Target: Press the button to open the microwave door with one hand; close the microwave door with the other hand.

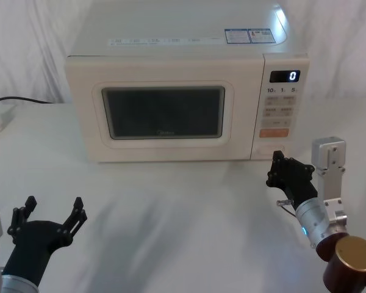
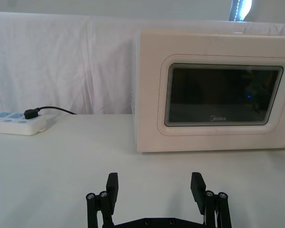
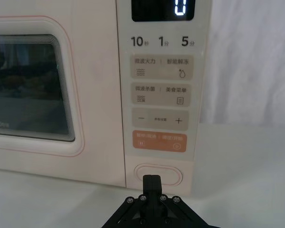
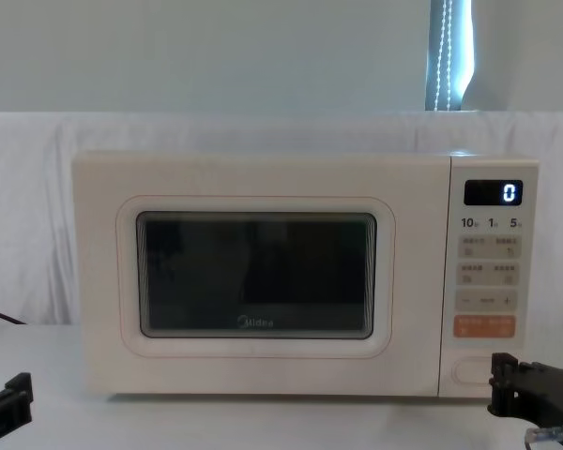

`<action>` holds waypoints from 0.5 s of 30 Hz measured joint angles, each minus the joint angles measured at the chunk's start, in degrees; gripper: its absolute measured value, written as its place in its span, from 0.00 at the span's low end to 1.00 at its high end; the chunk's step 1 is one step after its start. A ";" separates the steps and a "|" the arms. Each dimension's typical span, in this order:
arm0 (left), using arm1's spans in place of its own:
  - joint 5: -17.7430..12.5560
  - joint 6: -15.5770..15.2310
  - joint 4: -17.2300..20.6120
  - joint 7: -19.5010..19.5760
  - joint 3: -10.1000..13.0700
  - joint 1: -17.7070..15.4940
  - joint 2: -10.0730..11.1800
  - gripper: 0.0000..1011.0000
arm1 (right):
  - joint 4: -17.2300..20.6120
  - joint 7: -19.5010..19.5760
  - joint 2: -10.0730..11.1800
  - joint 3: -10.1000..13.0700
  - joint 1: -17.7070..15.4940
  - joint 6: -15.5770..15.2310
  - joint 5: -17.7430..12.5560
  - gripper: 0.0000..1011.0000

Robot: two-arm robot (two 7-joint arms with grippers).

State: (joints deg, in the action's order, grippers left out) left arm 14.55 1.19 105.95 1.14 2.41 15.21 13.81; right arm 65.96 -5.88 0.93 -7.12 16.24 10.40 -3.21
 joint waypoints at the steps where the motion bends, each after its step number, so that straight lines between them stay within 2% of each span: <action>1: 0.00 0.00 0.00 0.00 0.00 0.00 0.00 0.99 | -0.90 -0.21 0.00 0.12 0.59 0.18 -0.12 0.00; 15: 0.00 0.00 0.00 0.00 0.00 0.00 0.00 0.99 | -6.76 -0.74 0.31 0.46 4.56 0.78 0.27 0.00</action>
State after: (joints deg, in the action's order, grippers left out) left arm 14.55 1.19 105.95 1.14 2.41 15.21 13.80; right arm 59.20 -6.62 1.24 -6.66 20.81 11.18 -2.94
